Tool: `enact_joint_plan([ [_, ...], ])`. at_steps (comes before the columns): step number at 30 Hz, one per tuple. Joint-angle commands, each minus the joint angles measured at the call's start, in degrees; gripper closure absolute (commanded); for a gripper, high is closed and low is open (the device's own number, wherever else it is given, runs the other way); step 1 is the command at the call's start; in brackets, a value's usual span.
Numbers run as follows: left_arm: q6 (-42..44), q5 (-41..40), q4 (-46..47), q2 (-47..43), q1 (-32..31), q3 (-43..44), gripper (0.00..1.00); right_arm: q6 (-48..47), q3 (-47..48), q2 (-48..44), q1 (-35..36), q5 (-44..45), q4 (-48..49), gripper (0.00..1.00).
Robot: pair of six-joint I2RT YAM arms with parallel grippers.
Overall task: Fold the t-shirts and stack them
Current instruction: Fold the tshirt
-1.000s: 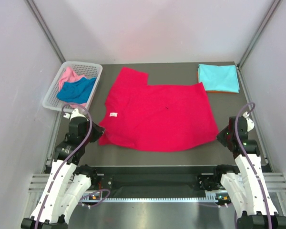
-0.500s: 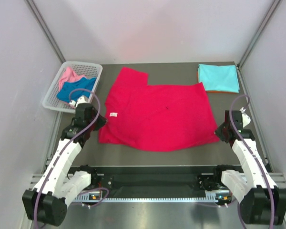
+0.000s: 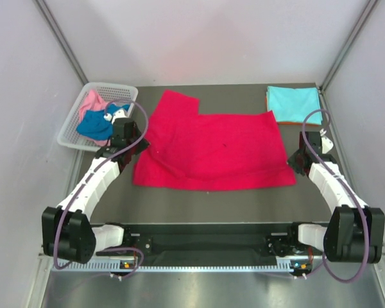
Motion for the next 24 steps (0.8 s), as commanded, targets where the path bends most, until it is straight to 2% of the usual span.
enact_joint_plan([
  [1, 1.6, -3.2, 6.5, 1.0, 0.0, 3.9, 1.0, -1.2, 4.2, 2.6, -1.1, 1.9, 4.3, 1.0],
  [9, 2.7, -7.8, 7.0, 7.0, 1.9, 7.9, 1.0, -0.7, 4.6, 5.7, -1.3, 4.8, 4.4, 1.0],
  [24, 2.3, -1.5, 12.4, 13.7, 5.9, 10.2, 1.0, -2.4, 3.9, 8.3, -1.6, -0.2, 10.7, 1.0],
])
